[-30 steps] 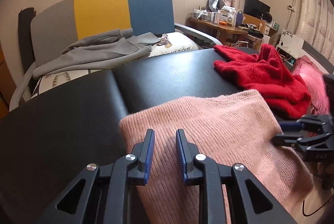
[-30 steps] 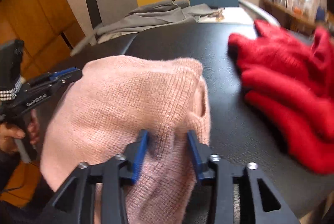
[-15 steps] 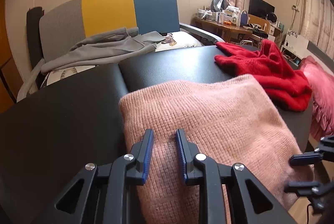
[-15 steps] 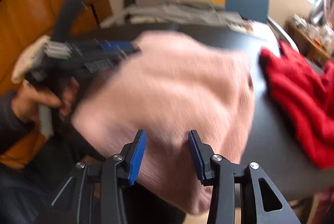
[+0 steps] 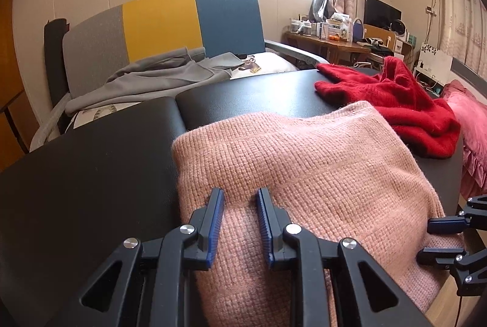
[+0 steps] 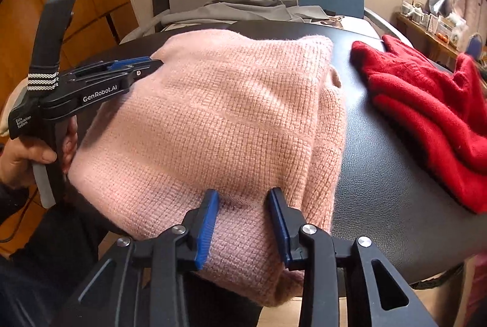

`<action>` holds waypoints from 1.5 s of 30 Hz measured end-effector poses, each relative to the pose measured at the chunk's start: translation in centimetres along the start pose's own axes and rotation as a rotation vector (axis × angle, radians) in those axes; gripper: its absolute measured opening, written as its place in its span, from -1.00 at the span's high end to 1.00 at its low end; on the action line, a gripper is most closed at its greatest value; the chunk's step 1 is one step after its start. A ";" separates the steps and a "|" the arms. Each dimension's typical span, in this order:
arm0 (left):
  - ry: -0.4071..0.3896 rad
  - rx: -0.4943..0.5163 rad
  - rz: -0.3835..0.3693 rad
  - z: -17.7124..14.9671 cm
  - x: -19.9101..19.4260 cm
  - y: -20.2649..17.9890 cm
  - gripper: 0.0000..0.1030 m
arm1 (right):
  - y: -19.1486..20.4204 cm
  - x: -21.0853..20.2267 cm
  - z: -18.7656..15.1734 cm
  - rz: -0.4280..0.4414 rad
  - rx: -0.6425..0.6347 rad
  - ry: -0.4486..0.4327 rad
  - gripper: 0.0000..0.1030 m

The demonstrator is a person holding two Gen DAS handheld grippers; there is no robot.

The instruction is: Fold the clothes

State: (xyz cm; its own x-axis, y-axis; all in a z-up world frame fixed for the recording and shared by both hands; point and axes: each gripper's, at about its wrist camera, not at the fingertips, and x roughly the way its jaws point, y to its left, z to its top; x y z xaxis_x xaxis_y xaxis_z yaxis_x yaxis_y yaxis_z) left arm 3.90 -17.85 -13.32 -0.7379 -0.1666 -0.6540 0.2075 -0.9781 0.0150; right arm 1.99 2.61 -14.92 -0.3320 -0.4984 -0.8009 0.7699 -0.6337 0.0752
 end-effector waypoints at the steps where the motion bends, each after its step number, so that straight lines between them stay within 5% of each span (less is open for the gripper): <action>1: 0.000 -0.014 -0.012 0.1 -0.1 0.3 0.56 | 0.2 0.0 0.1 -0.007 -0.007 0.005 0.27; 4: 0.024 -0.114 -0.104 0.7 -0.7 2.3 0.55 | 0.3 -0.7 0.8 0.019 -0.007 0.015 0.15; 7: 0.029 -0.246 -0.201 1.0 -1.6 5.9 0.52 | -1.6 -2.8 1.7 0.142 0.087 -0.041 -0.52; 8: 0.029 -0.288 -0.230 1.0 -1.9 7.1 0.49 | -2.4 -3.5 2.1 0.180 0.125 -0.064 -0.89; 9: 0.032 -0.323 -0.263 1.0 -2.0 8.2 0.47 | -3.3 -4.2 2.4 0.218 0.164 -0.087 -1.00; 13: 0.081 -0.437 -0.359 0.0 -0.7 11.9 0.36 | -8.9 -4.5 2.8 0.334 0.389 -0.143 -1.00; 16: 0.106 -0.489 -0.401 -1.3 0.4 13.1 0.35 | -11.8 -2.3 2.4 0.376 0.501 -0.106 -1.00; 20: 0.114 -0.531 -0.523 -2.5 1.5 13.5 0.27 | -12.7 0.6 2.6 0.436 0.534 -0.067 -1.00; 27: 0.182 -0.464 -0.661 -2.9 3.8 11.9 0.02 | -11.6 5.2 4.4 0.507 0.491 0.047 -1.00; 35: 0.218 -0.427 -0.703 -2.3 6.0 11.0 -0.29 | -11.4 7.1 5.3 0.642 0.518 0.087 -1.00; 45: 0.231 -0.362 -0.696 -1.5 7.6 9.7 -0.38 | -9.5 7.0 5.4 0.605 0.452 0.087 -1.00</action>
State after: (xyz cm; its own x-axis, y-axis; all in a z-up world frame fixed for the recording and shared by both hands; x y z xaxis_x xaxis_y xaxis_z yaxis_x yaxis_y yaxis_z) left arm 1.29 -28.37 -19.27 -0.6312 0.5327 -0.5637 -0.0255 -0.7407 -0.6713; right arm -10.56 1.91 -18.07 0.1354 -0.7994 -0.5854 0.4999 -0.4550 0.7369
